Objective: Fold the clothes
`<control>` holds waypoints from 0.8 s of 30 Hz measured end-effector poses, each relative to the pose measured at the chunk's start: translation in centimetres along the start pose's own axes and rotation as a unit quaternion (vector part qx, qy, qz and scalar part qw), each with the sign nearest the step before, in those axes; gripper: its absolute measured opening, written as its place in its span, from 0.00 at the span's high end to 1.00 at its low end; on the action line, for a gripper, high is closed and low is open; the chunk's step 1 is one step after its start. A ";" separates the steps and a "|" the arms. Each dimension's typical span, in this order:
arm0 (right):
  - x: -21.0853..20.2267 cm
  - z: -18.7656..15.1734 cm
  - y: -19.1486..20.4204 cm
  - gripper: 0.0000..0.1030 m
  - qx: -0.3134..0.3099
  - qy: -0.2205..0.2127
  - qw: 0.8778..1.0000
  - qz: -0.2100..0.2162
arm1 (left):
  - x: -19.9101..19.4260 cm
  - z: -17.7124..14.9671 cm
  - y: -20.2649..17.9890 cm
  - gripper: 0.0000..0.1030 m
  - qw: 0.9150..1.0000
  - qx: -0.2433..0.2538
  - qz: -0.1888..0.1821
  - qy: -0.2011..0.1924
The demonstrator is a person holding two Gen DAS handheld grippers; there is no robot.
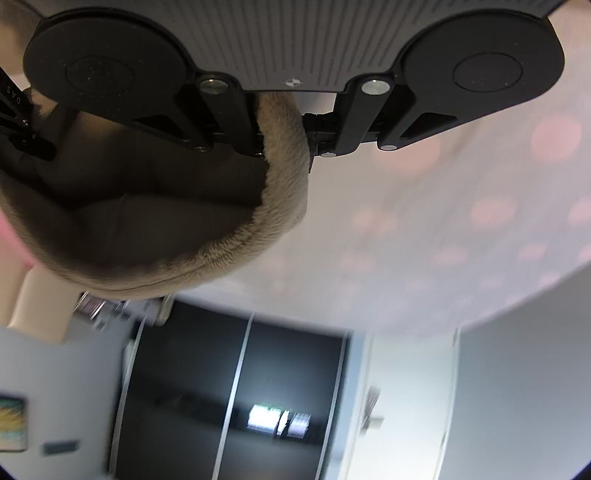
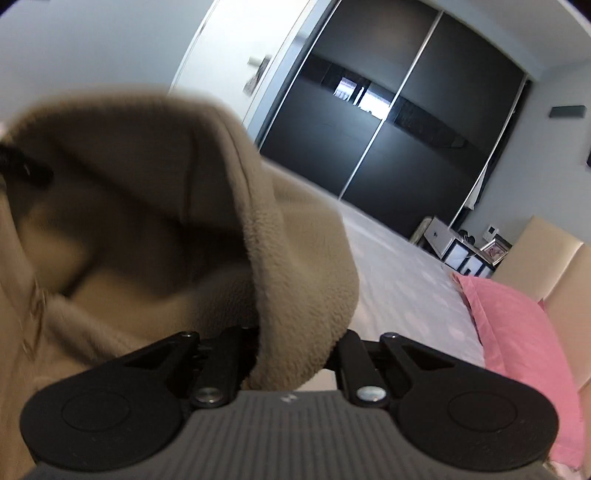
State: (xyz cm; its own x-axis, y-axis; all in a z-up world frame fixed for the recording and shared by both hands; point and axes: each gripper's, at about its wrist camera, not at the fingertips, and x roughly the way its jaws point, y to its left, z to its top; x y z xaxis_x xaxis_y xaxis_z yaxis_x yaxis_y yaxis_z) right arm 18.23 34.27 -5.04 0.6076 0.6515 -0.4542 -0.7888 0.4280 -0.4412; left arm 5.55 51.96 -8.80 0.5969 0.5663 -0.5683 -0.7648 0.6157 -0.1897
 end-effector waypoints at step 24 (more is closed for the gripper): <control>0.2 -0.6 -6.0 0.45 0.053 0.026 0.994 0.096 | -0.7 -1.1 -2.7 0.47 0.973 0.226 0.000 0.048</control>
State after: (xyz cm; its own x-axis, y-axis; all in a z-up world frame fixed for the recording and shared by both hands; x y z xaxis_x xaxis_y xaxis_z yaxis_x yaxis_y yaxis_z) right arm 23.08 31.44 -2.96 0.4469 0.6958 -0.5623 -0.8943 0.3637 -0.2607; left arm 6.94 49.26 -8.80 0.5549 0.5264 -0.6442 -0.5669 0.8060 0.1702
